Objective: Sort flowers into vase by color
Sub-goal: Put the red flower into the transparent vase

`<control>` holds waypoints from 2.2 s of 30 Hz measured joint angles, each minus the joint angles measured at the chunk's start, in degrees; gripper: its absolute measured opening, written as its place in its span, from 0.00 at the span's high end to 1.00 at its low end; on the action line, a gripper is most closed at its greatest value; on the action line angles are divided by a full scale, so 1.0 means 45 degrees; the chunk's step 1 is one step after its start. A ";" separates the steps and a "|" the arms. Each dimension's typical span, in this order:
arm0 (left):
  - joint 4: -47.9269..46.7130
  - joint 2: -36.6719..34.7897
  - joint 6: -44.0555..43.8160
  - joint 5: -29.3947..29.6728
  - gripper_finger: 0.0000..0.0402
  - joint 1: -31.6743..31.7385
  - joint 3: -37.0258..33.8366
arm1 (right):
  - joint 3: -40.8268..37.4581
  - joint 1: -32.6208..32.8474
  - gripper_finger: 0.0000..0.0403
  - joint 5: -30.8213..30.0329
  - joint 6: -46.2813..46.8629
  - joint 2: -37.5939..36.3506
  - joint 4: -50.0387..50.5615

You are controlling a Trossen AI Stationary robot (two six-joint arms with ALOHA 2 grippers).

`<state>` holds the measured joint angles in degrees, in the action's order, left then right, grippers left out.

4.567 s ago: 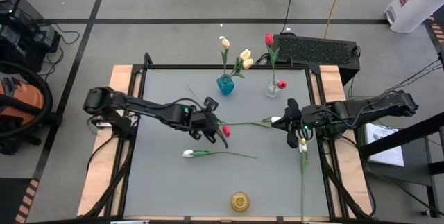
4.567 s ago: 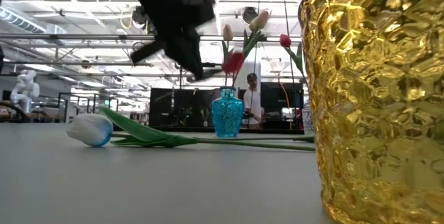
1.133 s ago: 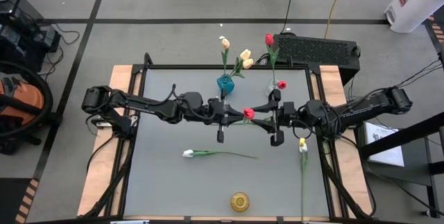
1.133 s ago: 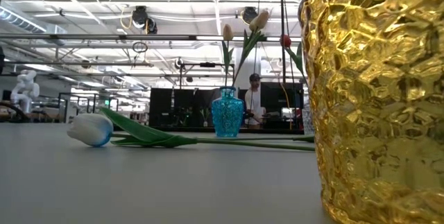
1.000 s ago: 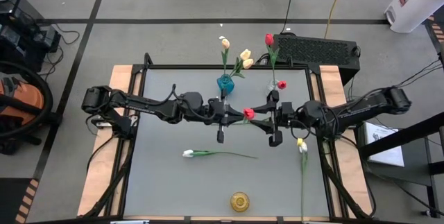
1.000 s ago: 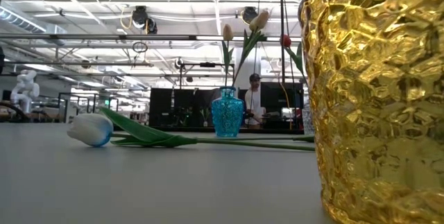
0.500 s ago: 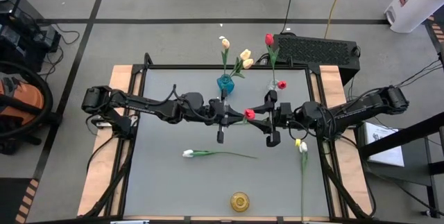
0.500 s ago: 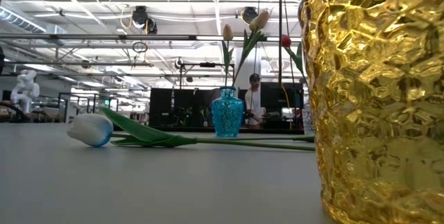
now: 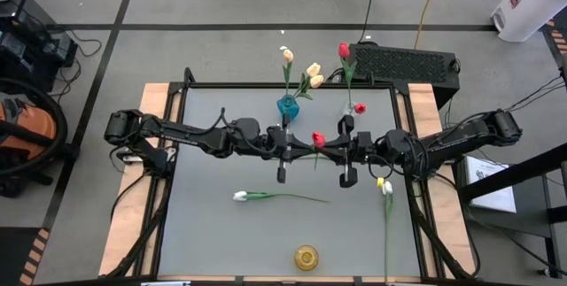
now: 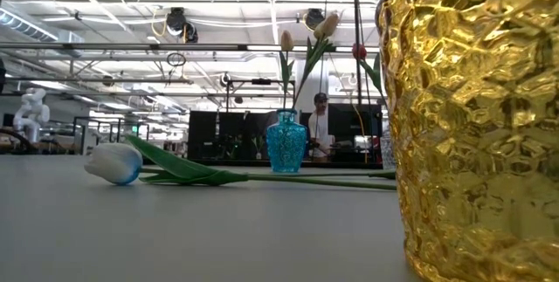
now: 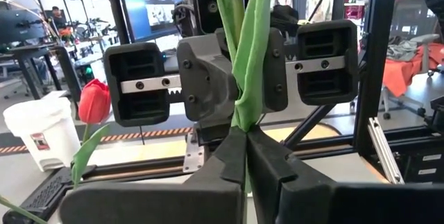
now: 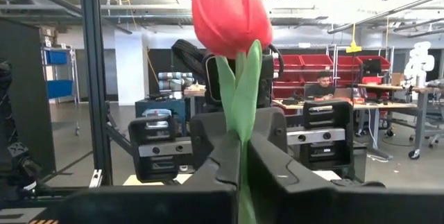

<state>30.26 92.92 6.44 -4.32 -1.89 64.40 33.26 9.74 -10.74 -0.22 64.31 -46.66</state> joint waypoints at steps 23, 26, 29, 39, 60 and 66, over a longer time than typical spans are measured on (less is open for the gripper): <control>-0.1341 -0.0019 -0.0030 0.0398 0.74 0.0000 -0.0010 | 0.0000 0.0039 1.00 -0.1307 -0.0488 -0.1509 0.2786; -0.1640 -0.0085 -0.0025 0.0398 0.73 0.0000 -0.0011 | 0.0000 0.0039 1.00 -0.1307 -0.0493 -0.2242 0.3727; -0.1974 -0.0334 0.0031 0.0398 0.73 0.0004 -0.0015 | 0.0000 0.0039 1.00 -0.1307 -0.0618 -0.3099 0.4939; -0.5894 -0.2418 0.0318 0.2066 0.73 0.0000 -0.0015 | 0.0000 0.0270 1.00 -0.2881 -0.0871 -0.6255 0.8593; -0.9190 -0.5698 -0.0825 0.6018 0.73 0.0000 -0.2667 | 0.0000 0.0801 1.00 -0.7633 -0.2305 -1.0963 1.2412; -0.8301 -0.7352 -0.1420 0.6515 0.73 0.0000 -0.4499 | 0.0000 0.0680 1.00 -0.9453 -0.3625 -1.1302 1.1531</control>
<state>-7.09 59.84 0.05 25.00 -1.89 44.16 33.26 12.80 -53.28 -16.53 13.45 5.22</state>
